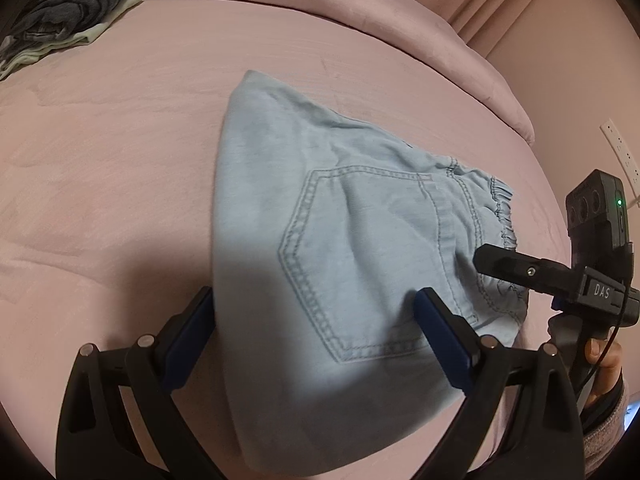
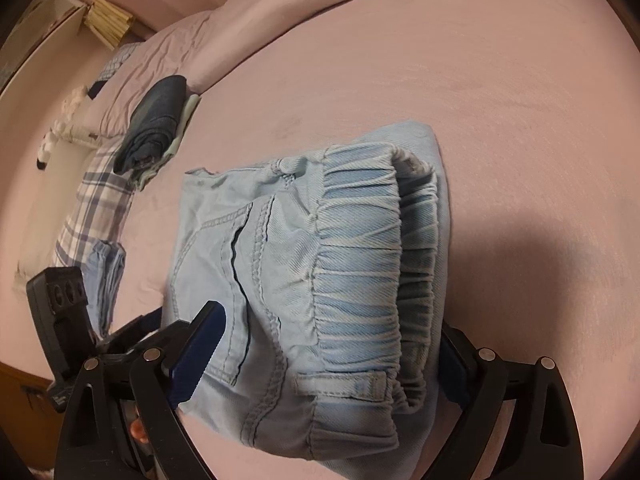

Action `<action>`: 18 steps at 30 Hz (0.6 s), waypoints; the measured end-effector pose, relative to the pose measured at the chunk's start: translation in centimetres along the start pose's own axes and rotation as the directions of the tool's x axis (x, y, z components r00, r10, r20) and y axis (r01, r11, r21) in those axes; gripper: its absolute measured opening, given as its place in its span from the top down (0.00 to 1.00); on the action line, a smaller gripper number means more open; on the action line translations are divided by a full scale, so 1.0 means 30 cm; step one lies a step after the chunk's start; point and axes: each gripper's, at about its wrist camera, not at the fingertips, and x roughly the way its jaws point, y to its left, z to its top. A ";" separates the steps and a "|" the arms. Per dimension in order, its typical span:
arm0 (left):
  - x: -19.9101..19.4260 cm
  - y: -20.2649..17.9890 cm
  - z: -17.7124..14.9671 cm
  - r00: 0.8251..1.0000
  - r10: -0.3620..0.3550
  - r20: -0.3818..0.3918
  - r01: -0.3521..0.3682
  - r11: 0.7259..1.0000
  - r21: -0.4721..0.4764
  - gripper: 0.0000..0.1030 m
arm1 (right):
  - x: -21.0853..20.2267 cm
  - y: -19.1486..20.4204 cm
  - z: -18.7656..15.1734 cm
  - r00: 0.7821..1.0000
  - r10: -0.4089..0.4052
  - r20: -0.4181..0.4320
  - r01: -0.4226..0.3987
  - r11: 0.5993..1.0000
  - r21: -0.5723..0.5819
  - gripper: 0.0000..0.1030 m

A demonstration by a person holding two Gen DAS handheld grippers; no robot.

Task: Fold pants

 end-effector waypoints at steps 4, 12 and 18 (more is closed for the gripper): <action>0.017 -0.011 0.016 1.000 -0.001 -0.007 0.001 1.000 0.014 0.06 | 0.011 0.018 0.004 1.000 -0.008 -0.002 0.008 1.000 -0.013 0.07; 0.041 -0.035 0.026 1.000 0.000 -0.014 0.001 1.000 0.029 0.06 | 0.028 0.029 0.020 1.000 -0.001 0.002 0.001 1.000 -0.021 0.05; 0.058 -0.049 0.037 1.000 0.010 -0.021 -0.009 0.999 0.038 0.06 | 0.046 0.042 0.031 1.000 0.003 0.011 -0.003 1.000 -0.025 0.02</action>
